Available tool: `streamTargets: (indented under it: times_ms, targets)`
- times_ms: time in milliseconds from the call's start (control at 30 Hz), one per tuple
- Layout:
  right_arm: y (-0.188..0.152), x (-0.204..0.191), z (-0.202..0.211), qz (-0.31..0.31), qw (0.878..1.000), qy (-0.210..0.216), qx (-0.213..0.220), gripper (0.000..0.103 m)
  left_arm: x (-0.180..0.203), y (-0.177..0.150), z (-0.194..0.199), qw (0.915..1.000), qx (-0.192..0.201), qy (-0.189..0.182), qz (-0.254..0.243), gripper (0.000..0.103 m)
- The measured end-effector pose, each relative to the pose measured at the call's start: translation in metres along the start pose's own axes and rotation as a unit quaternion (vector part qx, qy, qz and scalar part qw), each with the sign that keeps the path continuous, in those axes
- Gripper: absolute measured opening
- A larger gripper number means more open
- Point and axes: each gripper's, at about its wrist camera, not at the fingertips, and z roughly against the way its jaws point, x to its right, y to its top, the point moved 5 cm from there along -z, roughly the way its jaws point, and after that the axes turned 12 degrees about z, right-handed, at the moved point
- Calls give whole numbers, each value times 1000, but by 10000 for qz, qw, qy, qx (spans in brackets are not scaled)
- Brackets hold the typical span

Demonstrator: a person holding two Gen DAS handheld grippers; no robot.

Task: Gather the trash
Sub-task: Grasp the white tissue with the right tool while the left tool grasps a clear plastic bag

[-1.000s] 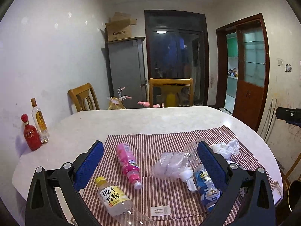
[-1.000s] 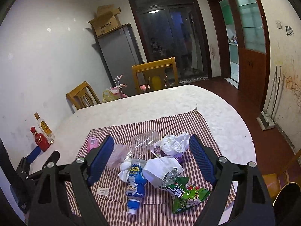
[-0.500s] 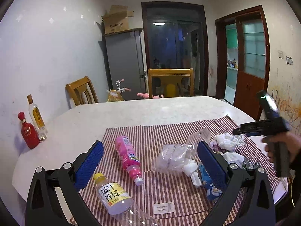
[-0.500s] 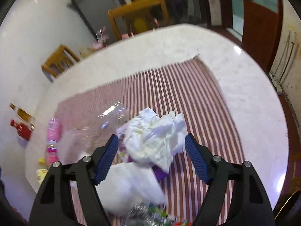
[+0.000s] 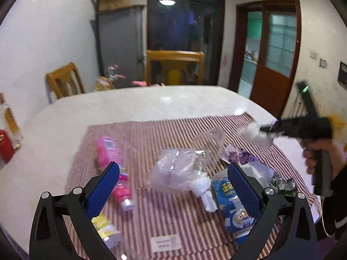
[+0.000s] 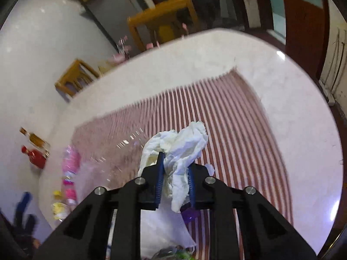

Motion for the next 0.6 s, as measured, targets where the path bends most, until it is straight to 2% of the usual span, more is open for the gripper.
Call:
streamTargets:
  times_ms: [67, 133, 233, 333, 433, 467, 533, 567, 600]
  targets:
    - [5, -2, 12, -2, 9998, 36, 177, 20, 2, 1, -23, 9996, -236, 160, -29, 97]
    - [12, -3, 20, 22, 9996, 72, 282, 21, 1, 2, -56, 9967, -646, 481, -102, 97]
    - [17, -9, 32, 67, 9990, 142, 419, 22, 5, -8, -101, 9859, -1472, 592, -531, 97]
    - [20, -10, 41, 119, 9985, 143, 515, 22, 9, -15, -123, 9794, -1769, 552, -807, 97]
    - [23, -13, 43, 145, 9981, 175, 564, 22, 8, -15, -136, 9778, -1903, 547, -682, 97]
    - [23, -15, 43, 148, 9981, 191, 570, 22, 6, -15, -140, 9778, -1955, 479, -574, 95]
    - [22, -17, 44, 154, 9980, 218, 565, 23, 0, -17, -149, 9765, -2130, 243, -204, 71]
    - [21, -18, 44, 149, 9981, 223, 558, 23, -3, -17, -151, 9754, -2202, 59, 42, 63]
    - [20, -18, 45, 140, 9981, 223, 556, 24, -5, -15, -150, 9755, -2195, 18, 115, 60]
